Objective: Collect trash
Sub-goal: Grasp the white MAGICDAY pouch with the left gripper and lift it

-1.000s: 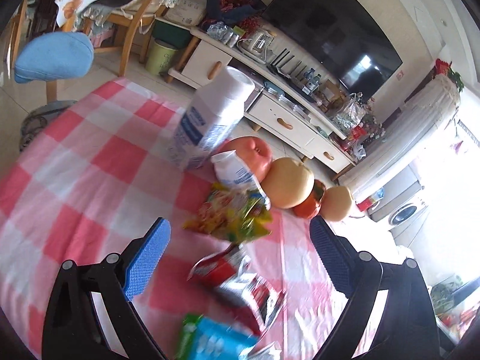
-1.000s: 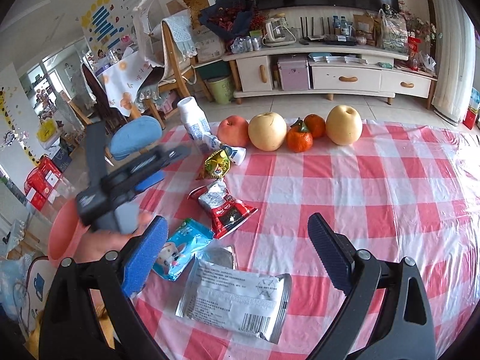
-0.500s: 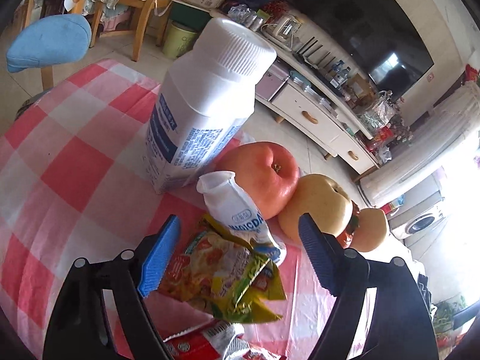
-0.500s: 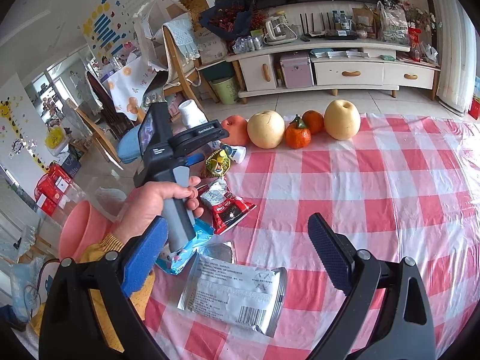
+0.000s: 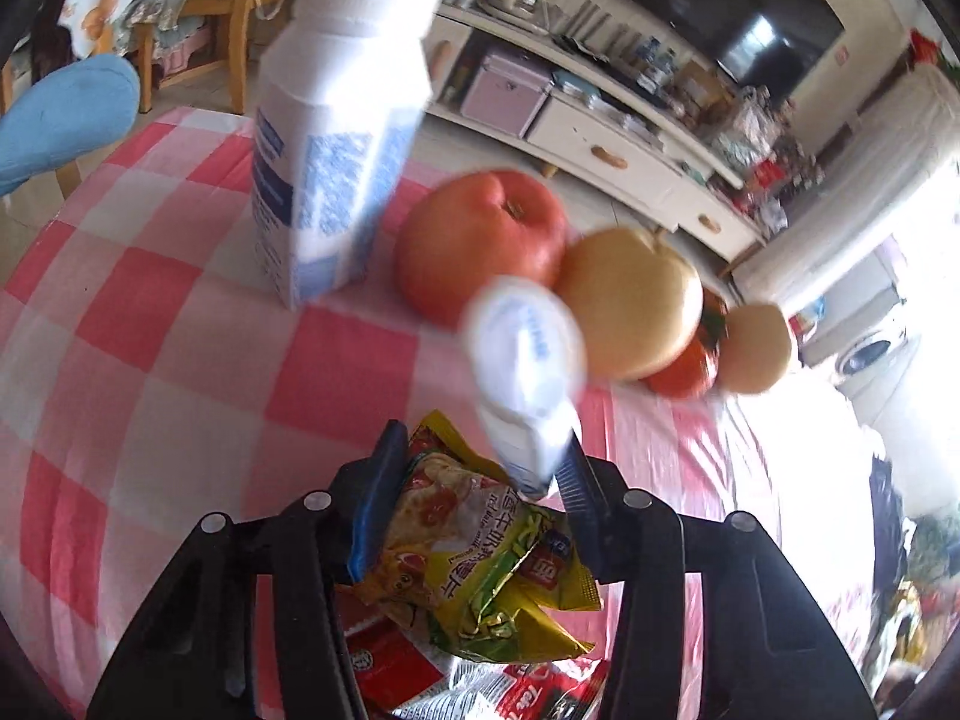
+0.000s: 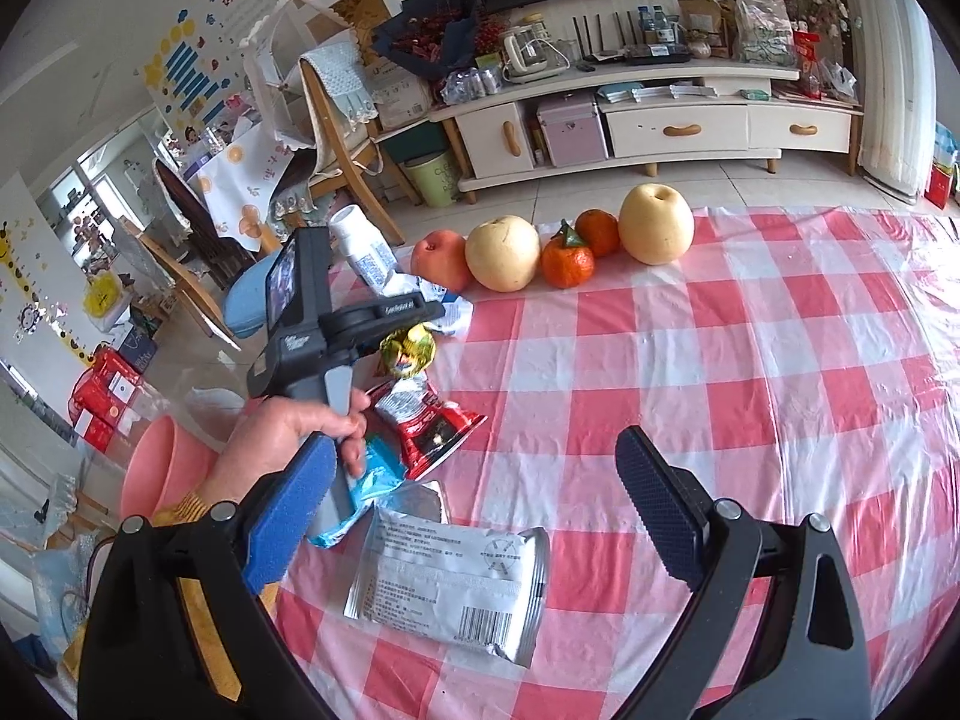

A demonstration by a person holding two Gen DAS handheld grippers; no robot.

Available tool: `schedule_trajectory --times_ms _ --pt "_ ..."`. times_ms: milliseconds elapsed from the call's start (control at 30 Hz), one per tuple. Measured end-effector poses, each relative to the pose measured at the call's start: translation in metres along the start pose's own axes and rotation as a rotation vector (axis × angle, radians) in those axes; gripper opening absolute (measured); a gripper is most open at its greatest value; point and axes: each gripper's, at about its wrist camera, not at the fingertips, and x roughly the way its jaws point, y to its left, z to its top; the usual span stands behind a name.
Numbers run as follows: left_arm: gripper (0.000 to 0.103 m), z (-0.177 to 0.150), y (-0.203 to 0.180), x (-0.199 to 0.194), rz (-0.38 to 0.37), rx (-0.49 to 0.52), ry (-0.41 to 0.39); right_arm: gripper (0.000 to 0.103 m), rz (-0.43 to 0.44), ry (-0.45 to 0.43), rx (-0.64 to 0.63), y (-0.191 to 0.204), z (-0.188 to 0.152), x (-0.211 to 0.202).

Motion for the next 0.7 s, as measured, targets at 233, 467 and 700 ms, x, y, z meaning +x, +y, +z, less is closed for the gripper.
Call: schedule_trajectory --times_ms 233,467,700 --pt "0.05 -0.051 -0.025 -0.027 -0.04 0.123 0.054 0.095 -0.038 -0.002 0.043 -0.018 0.004 0.001" --pt "0.05 -0.097 -0.042 -0.055 -0.123 0.213 0.067 0.095 -0.064 0.024 0.072 -0.03 0.004 0.008" --pt "0.063 -0.075 -0.022 -0.081 -0.04 0.266 -0.03 0.095 -0.065 0.087 0.048 -0.026 -0.003 0.024"
